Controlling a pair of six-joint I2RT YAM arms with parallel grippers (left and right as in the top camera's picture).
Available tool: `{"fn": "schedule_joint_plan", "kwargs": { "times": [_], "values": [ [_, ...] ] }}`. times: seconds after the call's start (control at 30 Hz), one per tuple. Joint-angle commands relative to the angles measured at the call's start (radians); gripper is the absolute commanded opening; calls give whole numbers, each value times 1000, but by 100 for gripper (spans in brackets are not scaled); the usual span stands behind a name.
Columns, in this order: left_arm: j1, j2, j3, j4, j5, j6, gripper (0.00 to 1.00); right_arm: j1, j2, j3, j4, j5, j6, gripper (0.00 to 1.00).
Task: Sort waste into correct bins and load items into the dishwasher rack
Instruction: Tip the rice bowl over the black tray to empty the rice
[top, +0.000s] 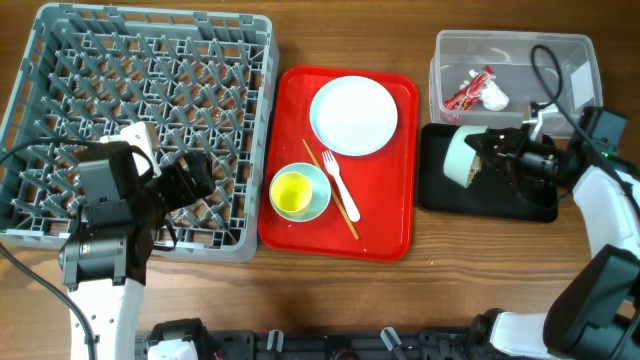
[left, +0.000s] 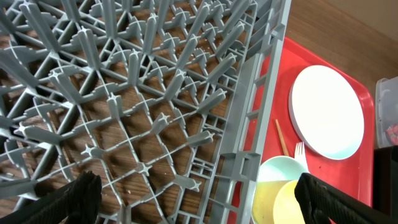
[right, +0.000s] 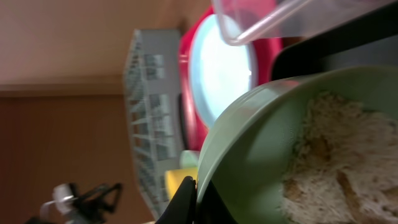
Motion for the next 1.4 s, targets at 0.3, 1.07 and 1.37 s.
{"fn": "schedule_joint_plan", "kwargs": {
  "times": [0.3, 1.07, 1.37],
  "values": [
    [5, 1, 18, 2, 8, -13, 100, -91, 115, -3, 91, -291, 203, 4],
    [5, 1, 18, 2, 8, -13, 100, -96, 146, -3, 348, -504, 694, 4],
    [5, 1, 18, 3, 8, -13, 100, -96, 146, -3, 425, -502, 703, 5]
  ]
}}
